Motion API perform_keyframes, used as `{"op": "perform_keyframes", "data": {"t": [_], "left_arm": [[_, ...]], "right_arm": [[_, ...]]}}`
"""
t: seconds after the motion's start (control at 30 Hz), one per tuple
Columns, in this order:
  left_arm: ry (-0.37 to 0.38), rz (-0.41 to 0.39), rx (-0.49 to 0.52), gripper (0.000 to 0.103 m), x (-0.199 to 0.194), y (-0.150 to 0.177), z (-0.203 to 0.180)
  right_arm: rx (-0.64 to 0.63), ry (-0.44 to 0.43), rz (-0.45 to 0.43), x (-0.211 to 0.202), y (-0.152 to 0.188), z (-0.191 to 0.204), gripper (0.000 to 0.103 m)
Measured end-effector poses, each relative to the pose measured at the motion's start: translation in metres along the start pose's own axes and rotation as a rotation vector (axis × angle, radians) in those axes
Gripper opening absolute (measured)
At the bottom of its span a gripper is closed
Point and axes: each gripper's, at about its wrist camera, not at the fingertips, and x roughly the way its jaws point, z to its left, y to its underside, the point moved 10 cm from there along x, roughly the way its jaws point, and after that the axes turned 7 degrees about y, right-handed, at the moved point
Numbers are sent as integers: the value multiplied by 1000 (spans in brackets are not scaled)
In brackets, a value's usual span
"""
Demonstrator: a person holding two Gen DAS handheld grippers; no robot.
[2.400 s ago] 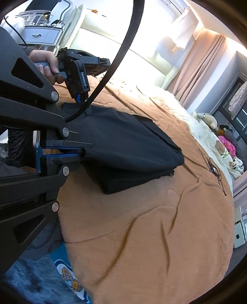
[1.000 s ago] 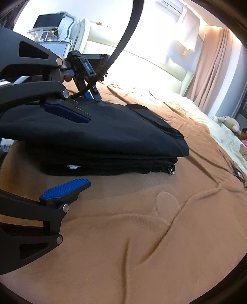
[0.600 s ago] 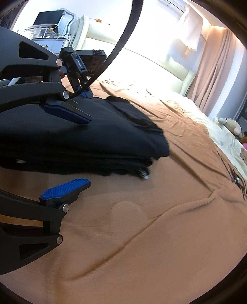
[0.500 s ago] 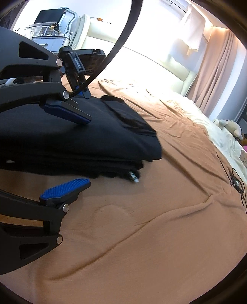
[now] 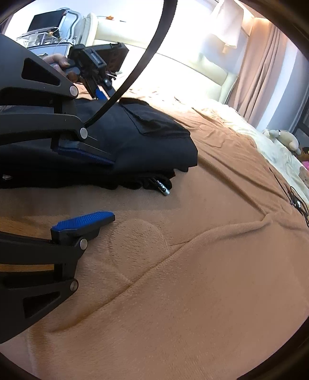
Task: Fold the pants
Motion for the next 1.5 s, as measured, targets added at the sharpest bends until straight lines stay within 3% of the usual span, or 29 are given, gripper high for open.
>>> {"op": "perform_keyframes", "data": {"t": [0.1, 0.2, 0.23, 0.43, 0.67, 0.8, 0.87, 0.93, 1.03, 1.17, 1.3, 1.4, 1.5], "left_arm": [[1, 11, -15, 55, -2, 10, 6], [6, 26, -27, 55, -3, 20, 11], [8, 29, -32, 55, -3, 23, 12], [30, 38, -49, 55, -7, 40, 15], [65, 56, -68, 55, -9, 64, 10], [73, 40, -78, 55, -8, 61, 11], [72, 28, -71, 55, -7, 56, 9], [70, 16, -66, 55, -6, 50, 8], [81, 6, -64, 53, -6, 44, 7], [91, 6, -62, 53, -4, 39, 6], [88, 20, -70, 53, 3, 38, 9], [88, 18, -66, 53, 7, 35, 5], [85, 16, -60, 36, 7, 36, 3]], "right_arm": [[-14, -86, 30, -7, 8, 10, 41], [-47, -109, 64, -7, 19, 17, 59], [-55, -121, 85, -4, 22, 21, 60], [-70, -121, 167, 17, 40, 24, 60], [-82, -159, 179, 39, 23, 37, 60], [-91, -179, 181, 51, 15, 41, 60], [-91, -190, 185, 57, 14, 44, 51], [-84, -200, 178, 58, 12, 43, 33], [-115, -226, 132, 46, 15, 47, 25], [-142, -202, 134, 49, 20, 49, 26], [-106, -184, 178, 60, 22, 38, 41], [-103, -200, 183, 67, 21, 38, 43], [-113, -203, 172, 66, 19, 40, 43]]}}
